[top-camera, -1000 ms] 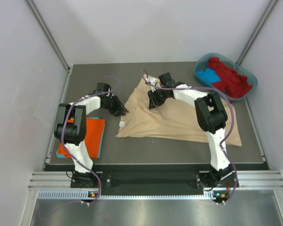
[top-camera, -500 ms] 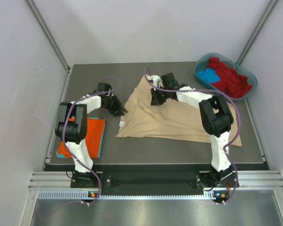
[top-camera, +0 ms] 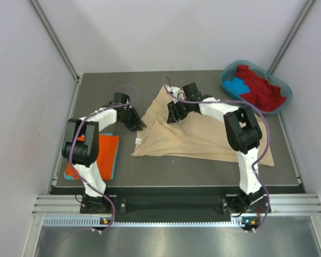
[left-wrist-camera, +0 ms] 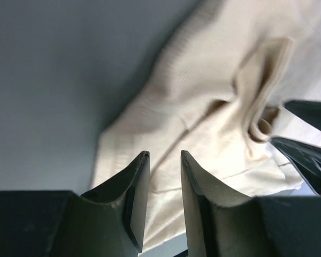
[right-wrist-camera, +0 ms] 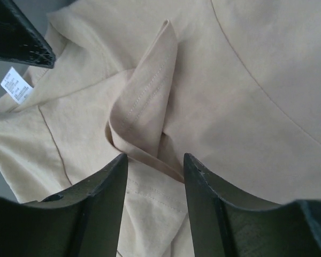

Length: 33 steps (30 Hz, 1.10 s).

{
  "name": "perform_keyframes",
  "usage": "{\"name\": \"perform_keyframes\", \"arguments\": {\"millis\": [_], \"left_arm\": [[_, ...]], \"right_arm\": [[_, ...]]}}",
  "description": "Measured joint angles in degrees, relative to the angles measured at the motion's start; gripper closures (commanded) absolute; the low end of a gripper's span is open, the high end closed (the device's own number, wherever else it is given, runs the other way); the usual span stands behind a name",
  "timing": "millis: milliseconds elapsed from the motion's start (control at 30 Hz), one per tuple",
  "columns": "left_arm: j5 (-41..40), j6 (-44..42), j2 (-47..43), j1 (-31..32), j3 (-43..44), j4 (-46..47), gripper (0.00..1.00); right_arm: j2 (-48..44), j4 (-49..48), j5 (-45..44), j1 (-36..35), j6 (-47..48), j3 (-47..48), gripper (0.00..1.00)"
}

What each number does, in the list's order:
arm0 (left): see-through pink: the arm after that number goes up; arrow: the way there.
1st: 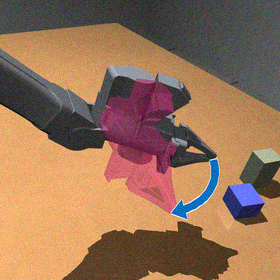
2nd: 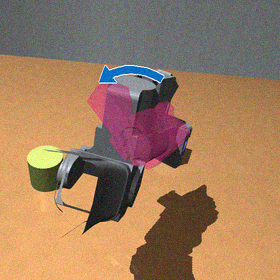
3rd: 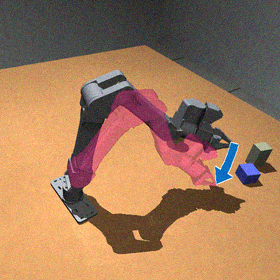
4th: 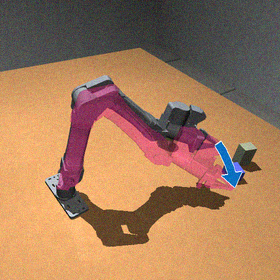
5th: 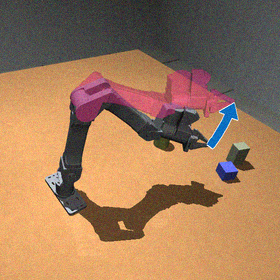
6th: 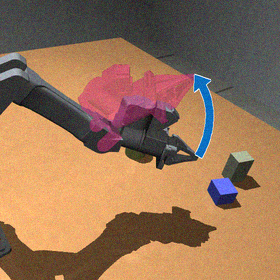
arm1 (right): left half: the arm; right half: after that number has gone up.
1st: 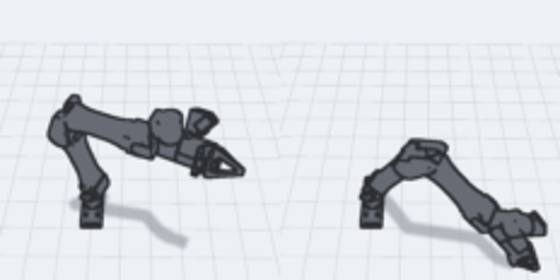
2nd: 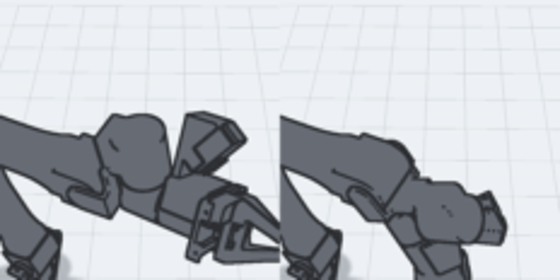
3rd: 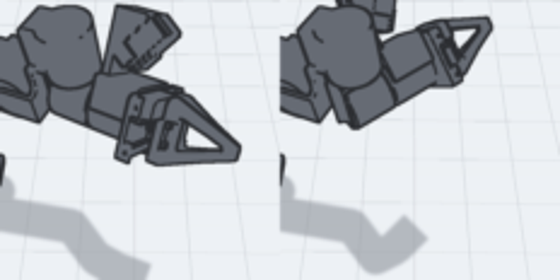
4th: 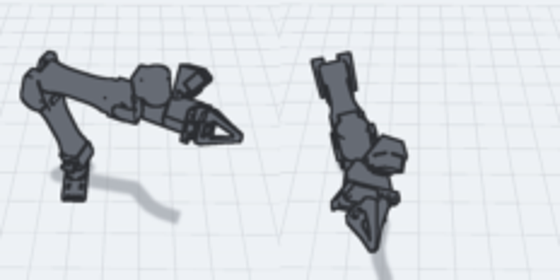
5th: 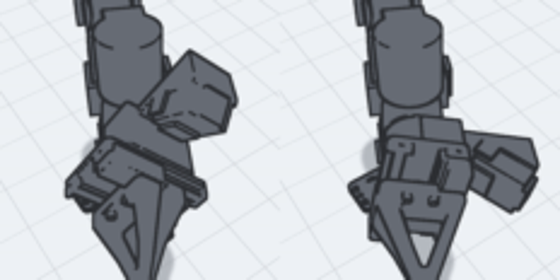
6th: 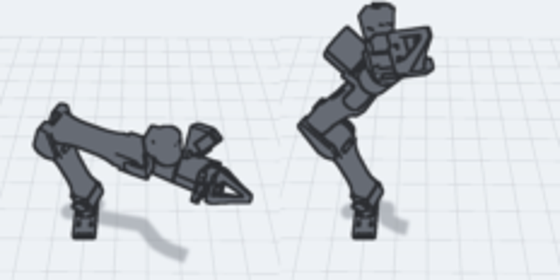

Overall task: Fold and stack the t-shirts
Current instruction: Fold the tshirt

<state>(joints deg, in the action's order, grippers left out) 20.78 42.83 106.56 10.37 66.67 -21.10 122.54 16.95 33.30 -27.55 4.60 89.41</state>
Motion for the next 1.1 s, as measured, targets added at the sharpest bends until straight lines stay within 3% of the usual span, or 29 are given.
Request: {"name": "perform_keyframes", "arguments": {"millis": [167, 333, 533, 933, 1100], "left_arm": [[-1.0, 0.3, -3.4, 3.7, 0.0, 0.2, 0.67], [-2.4, 1.1, -4.5, 7.5, -1.3, 2.3, 0.67], [-2.5, 2.3, -2.7, 11.1, -2.5, 4.5, 0.69], [-2.5, 3.8, 0.2, 11.2, -3.7, 6.2, 0.69], [-2.5, 4.0, 0.2, 11.2, -3.8, 6.4, 0.69]], "right_arm": [[2.3, 1.7, 0.7, 0.7, 0.8, 2.1, 0.65], [3.0, 2.1, 0.9, 1.7, 0.9, 2.5, 0.58], [3.7, 2.2, 1.4, 2.1, 0.9, 2.5, 0.57], [4.0, 2.1, 2.9, 2.6, 0.9, 2.5, 0.52], [4.0, 2.0, 3.2, 2.6, 0.9, 2.5, 0.58]]}}
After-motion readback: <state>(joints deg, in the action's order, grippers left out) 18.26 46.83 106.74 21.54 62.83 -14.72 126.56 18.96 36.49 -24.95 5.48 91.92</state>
